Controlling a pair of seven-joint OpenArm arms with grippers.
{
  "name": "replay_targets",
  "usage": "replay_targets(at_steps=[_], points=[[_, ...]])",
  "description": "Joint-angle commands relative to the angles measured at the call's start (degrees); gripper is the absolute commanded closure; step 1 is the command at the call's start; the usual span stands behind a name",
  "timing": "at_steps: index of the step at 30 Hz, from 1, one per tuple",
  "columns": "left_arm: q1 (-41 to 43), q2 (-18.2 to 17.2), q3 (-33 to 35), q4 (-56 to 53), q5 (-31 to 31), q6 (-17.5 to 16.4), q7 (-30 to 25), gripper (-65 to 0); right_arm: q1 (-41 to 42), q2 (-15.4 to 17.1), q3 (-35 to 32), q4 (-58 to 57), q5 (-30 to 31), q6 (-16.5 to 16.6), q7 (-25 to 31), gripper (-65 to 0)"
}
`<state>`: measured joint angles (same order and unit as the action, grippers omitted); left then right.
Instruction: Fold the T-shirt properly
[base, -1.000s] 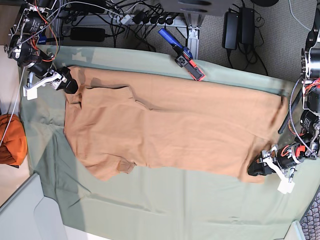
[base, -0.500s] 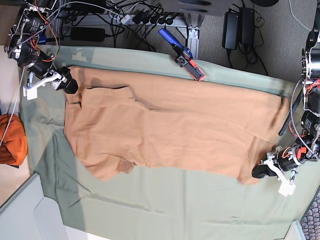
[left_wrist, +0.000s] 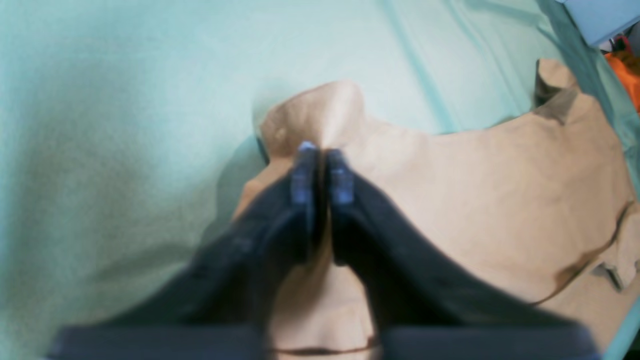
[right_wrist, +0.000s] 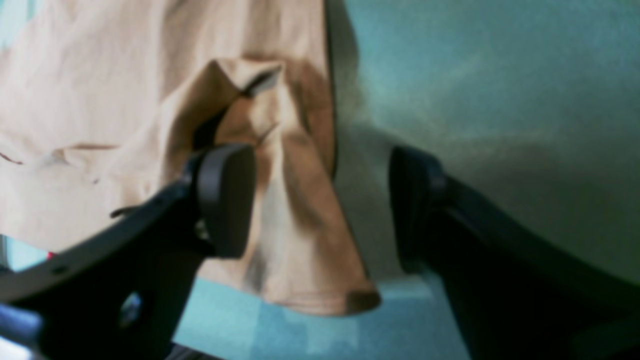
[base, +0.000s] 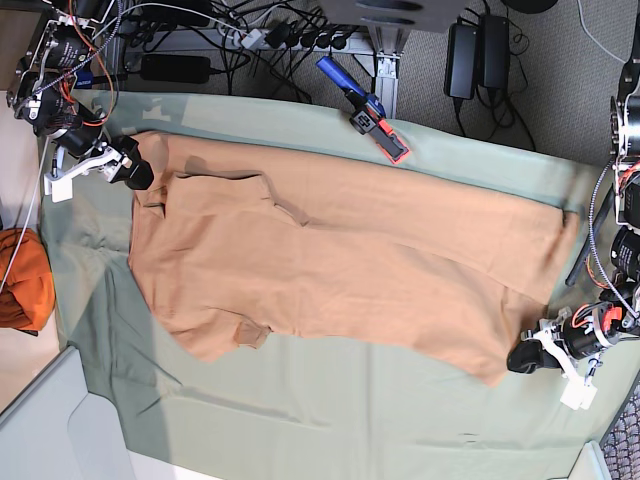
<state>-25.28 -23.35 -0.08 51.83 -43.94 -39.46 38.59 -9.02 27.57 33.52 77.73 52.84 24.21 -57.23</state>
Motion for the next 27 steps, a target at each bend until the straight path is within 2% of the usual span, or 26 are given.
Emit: replay_targets(at_steps=[1, 3, 5, 9, 12, 22, 27], points=[[-1.66, -0.79, -0.37, 0.98, -0.92, -0.54, -1.09, -19.4, 0.11, 1.14, 0.37, 0.28, -1.29, 5.62, -0.15, -43.4], [-1.55, -0.98, -0.37, 0.98, -0.33, -0.54, -1.44, -30.6, 0.11, 1.14, 0.37, 0.28, -1.27, 5.62, -0.15, -43.4], [-1.55, -1.42, -0.37, 0.98, 0.11, -0.54, -2.73, -34.6, 0.09, 1.14, 0.37, 0.28, -1.27, 5.62, -0.17, -43.4], [-1.55, -2.47, -0.37, 0.96, 5.07, -0.54, -7.72, -34.6, 0.09, 1.14, 0.37, 0.28, -1.42, 5.62, -0.20, -43.4], [-1.53, -2.47, -0.37, 0.79, 9.11, 2.86, -9.22, -34.6, 0.09, 1.14, 0.37, 0.28, -1.40, 5.62, -0.17, -43.4], [-1.51, -0.39, -0.37, -6.99, 8.66, 2.82, -10.58, -34.6, 0.09, 1.14, 0.37, 0.28, -1.40, 5.62, -0.22, -43.4], [-1.38, 1.01, -0.37, -7.61, 8.59, 2.67, -10.54, -34.6, 0.09, 1.14, 0.37, 0.28, -1.38, 5.62, -0.22, -43.4]])
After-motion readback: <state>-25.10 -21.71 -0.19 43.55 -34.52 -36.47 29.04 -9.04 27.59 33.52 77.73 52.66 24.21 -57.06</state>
